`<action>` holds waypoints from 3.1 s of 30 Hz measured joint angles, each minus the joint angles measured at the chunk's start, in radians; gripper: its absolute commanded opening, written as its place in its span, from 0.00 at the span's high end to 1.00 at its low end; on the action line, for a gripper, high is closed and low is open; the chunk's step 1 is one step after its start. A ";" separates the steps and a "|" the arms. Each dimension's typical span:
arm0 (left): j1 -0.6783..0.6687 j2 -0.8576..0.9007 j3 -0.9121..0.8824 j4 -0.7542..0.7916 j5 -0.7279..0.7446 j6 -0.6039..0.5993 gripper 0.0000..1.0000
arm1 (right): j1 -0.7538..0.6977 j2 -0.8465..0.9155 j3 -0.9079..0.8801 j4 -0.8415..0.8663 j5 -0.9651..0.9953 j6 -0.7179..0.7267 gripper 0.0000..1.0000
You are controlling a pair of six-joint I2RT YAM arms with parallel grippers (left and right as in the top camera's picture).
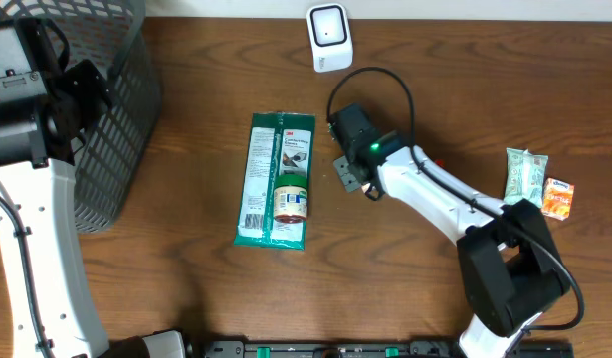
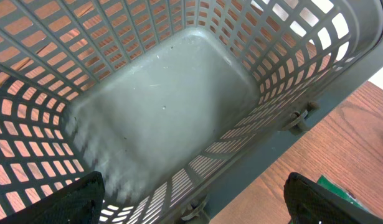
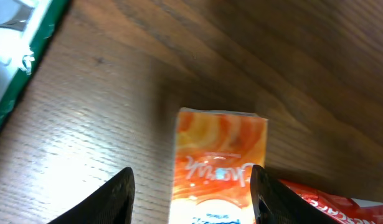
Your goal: Scan the item barcode
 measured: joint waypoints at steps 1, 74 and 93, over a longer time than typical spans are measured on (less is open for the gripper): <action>0.000 0.000 0.000 0.000 0.000 0.000 0.08 | 0.009 0.000 0.000 0.000 0.011 0.000 0.46; 0.000 0.000 0.000 0.000 0.000 0.000 0.08 | 0.152 -0.055 -0.233 0.220 0.142 -0.010 0.56; 0.000 0.000 0.000 0.000 0.000 0.000 0.07 | 0.146 -0.040 -0.203 0.196 0.108 0.061 0.99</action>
